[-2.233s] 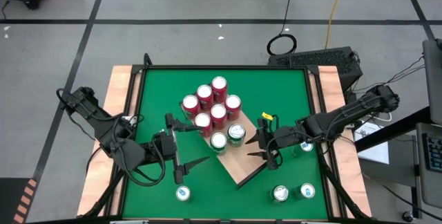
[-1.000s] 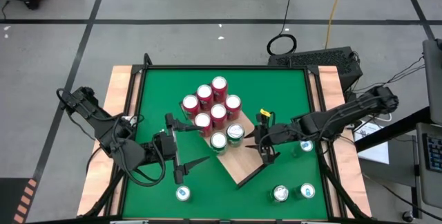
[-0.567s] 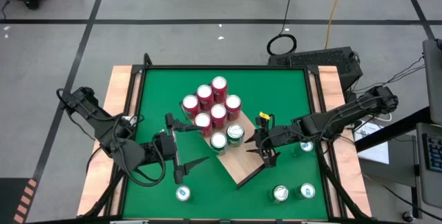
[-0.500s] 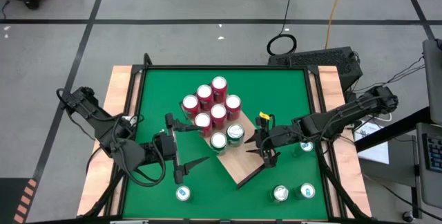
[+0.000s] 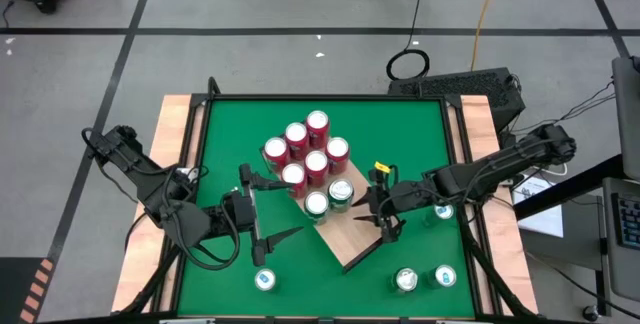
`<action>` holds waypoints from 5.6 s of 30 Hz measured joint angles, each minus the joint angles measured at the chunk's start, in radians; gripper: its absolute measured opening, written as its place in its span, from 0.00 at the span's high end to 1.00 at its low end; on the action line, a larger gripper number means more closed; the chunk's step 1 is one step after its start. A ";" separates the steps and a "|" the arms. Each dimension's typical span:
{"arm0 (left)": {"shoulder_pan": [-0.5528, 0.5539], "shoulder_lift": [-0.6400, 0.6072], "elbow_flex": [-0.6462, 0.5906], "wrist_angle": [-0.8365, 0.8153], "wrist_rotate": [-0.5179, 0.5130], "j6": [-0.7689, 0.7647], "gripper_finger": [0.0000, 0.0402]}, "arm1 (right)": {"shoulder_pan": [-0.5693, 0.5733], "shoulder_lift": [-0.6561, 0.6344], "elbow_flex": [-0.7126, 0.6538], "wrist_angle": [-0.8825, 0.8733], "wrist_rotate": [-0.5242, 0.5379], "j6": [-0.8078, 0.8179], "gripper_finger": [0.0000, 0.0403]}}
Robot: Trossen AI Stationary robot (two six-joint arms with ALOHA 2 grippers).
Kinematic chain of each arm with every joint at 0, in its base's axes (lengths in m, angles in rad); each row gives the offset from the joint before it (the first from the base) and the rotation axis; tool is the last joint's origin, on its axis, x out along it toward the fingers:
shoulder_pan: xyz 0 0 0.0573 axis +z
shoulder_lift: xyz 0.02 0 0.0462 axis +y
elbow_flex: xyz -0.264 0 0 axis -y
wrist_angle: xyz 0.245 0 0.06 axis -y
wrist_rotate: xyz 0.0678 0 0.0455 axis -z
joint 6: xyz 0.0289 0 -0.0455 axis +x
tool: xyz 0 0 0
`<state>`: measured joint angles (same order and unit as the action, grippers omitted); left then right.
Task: Place canned beverage on shelf
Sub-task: Put the green soda can on the shelf aligned with the other green soda can
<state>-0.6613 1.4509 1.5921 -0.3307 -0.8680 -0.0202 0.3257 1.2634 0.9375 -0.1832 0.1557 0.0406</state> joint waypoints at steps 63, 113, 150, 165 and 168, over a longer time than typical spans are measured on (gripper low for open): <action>0.018 0.114 -0.001 0.123 0.000 0.007 0.03 | 0.592 0.085 0.526 -0.582 0.134 0.520 0.55; 0.013 0.200 0.000 0.187 -0.005 -0.070 0.03 | 0.616 0.273 0.390 -0.715 0.127 0.935 0.12; 0.011 0.199 0.000 0.156 -0.004 -0.078 0.03 | 0.570 0.273 0.188 -0.470 0.024 0.856 0.21; 0.009 0.216 0.000 0.158 -0.004 -0.090 0.03 | 0.570 0.273 0.212 -0.469 -0.004 0.823 0.28; 0.008 0.216 0.000 0.157 -0.004 -0.099 0.03 | 0.570 0.274 0.264 -0.476 -0.009 0.782 0.28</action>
<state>-0.6534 1.6672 1.5917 -0.1741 -0.8719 -0.1193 0.8961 1.5371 1.2012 -0.6594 0.1468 0.8224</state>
